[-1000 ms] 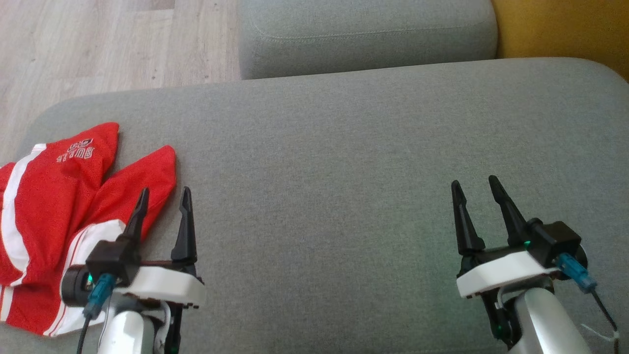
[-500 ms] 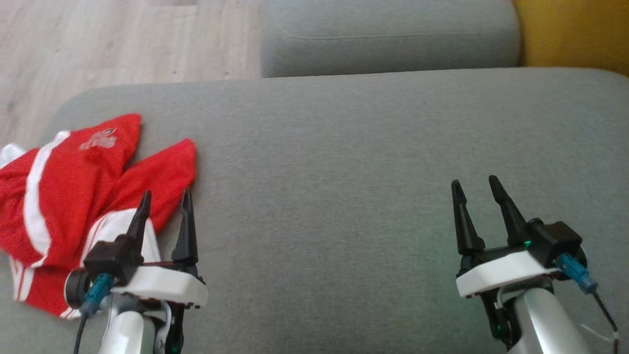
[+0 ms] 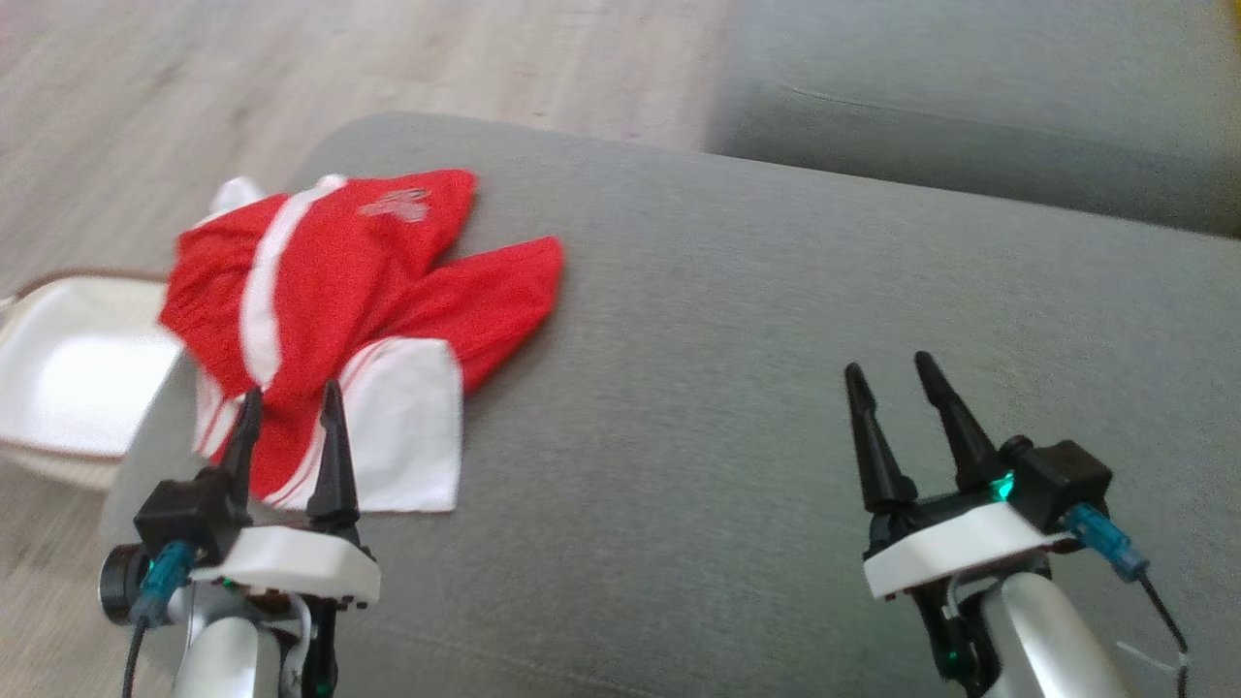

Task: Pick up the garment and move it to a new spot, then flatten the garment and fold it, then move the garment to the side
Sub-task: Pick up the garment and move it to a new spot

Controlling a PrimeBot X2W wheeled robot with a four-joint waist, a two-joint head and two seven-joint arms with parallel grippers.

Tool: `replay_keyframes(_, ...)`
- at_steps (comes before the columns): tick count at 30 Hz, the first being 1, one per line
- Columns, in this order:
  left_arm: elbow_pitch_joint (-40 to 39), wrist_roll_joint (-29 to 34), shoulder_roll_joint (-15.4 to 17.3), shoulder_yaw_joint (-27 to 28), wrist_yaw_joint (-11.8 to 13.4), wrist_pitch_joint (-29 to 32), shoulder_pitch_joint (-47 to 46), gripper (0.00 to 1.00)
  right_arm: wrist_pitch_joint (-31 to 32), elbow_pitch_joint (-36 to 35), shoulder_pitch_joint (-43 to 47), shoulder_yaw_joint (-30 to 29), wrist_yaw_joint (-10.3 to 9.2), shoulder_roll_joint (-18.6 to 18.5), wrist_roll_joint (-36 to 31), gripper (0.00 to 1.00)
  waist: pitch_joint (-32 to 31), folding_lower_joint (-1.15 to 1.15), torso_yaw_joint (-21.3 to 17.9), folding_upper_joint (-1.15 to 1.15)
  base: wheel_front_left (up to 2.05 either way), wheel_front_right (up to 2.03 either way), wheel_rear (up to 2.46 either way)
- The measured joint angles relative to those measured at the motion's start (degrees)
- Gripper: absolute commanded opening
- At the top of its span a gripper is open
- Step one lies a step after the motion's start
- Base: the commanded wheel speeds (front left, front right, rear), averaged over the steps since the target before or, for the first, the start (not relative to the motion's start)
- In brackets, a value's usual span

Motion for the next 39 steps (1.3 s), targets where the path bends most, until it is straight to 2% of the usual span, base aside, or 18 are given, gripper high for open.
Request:
replay_keyframes(7, 0.2, 0.3, 0.0, 1.3, -0.5, 0.0, 0.0, 1.00, 0.0, -0.3, 0.0, 2.2, 0.00, -0.4, 1.1, 1.00, 0.0, 0.00, 7.1, 0.00, 0.00, 0.00, 0.00)
replay_keyframes(12, 0.2, 0.3, 0.1, 1.7, -0.5, 0.0, 0.0, 1.00, -0.1, -0.3, 0.0, 2.7, 0.00, -0.7, 2.0, 1.00, 0.1, 0.00, 10.2, 0.00, 0.00, 0.00, 0.00)
replay_keyframes(18, 2.2, 0.0, 0.1, 2.3, 0.2, 0.0, 0.0, 1.00, -0.1, -0.3, 0.0, 3.7, 0.00, -0.7, 2.1, 1.00, 0.1, 0.00, 10.2, 0.00, 0.00, 0.00, 0.00)
replay_keyframes(21, 4.8, -1.9, 0.2, 2.8, -0.9, 0.0, -0.3, 1.00, -0.1, -0.3, 0.0, 4.2, 0.00, -0.8, 2.7, 1.00, 0.3, 0.00, 9.2, 0.00, 0.00, 0.00, 0.00)
replay_keyframes(23, 5.7, -2.3, 1.4, 3.1, -1.3, 1.5, -1.5, 1.00, -0.1, -0.3, -0.1, 4.3, 0.00, -1.1, 3.0, 1.00, 0.5, 0.00, 8.3, 0.00, 0.00, 0.00, 0.00)
replay_keyframes(26, 5.7, -3.4, 4.5, 3.9, -2.0, 6.4, -7.6, 1.00, -0.1, -0.3, -0.3, 4.3, 0.00, -1.6, 3.0, 1.00, 1.3, 0.00, 6.8, 0.00, 0.00, 0.00, 0.00)
replay_keyframes(32, 7.4, -8.0, 9.2, 5.5, -3.5, 21.5, -23.8, 1.00, -0.1, -0.4, -2.3, 5.3, 0.00, -2.6, 3.0, 1.00, 4.4, 0.00, 3.6, 0.00, 0.00, 0.00, 0.00)
replay_keyframes(35, 13.0, -10.6, 12.1, 6.2, -4.0, 29.4, -29.7, 1.00, -0.1, -0.6, -4.4, 6.0, 0.00, -2.8, 3.0, 1.00, 6.5, 0.00, 1.5, 0.00, 0.00, 0.00, 0.00)
replay_keyframes(39, 23.7, -12.8, 16.3, 7.4, -4.5, 36.7, -35.0, 1.00, -0.2, -0.7, -7.2, 7.0, 0.00, -3.8, 3.3, 1.00, 9.4, 0.00, -2.1, 0.00, 0.00, 0.00, 0.00)
